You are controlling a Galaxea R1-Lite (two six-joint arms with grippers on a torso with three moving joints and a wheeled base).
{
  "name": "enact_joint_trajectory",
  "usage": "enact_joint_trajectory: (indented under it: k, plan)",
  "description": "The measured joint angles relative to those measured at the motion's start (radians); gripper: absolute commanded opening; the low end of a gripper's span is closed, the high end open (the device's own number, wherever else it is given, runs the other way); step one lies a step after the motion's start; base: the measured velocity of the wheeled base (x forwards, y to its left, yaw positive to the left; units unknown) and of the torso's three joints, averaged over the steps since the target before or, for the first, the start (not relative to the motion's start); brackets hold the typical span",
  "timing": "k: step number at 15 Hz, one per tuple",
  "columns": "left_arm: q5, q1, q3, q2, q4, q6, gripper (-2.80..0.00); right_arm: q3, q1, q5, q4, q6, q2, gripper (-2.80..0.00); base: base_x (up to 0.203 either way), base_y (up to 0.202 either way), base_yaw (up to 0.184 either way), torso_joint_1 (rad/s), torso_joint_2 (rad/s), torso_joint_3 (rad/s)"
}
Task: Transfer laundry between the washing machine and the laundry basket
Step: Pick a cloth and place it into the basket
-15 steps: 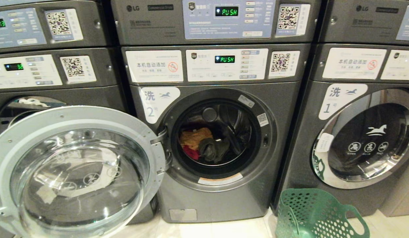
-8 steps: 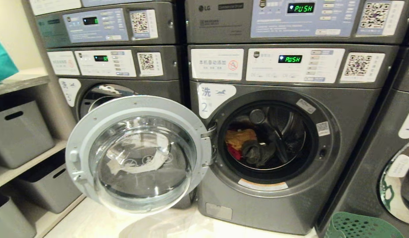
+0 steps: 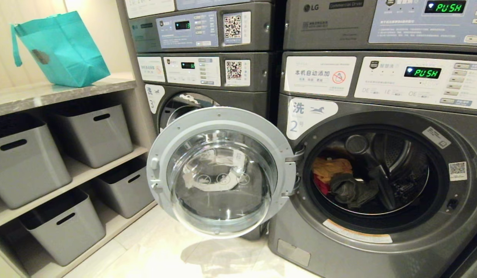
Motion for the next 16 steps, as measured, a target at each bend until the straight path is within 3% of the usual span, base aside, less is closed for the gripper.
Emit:
enact_joint_trajectory:
  k: [5, 16]
  plan:
    - [0.0, 0.0, 0.0, 0.0, 0.0, 0.001, -2.8, 0.0, 0.0, 0.0, 0.0, -0.002, 0.0, -2.8, 0.0, 0.0, 0.0, 0.0, 0.0, 0.0]
    - [0.0, 0.0, 0.0, 0.0, 0.0, 0.001, -2.8, 0.0, 0.0, 0.0, 0.0, -0.001, 0.0, -2.8, 0.179, 0.0, -0.001, 0.004, 0.0, 0.002]
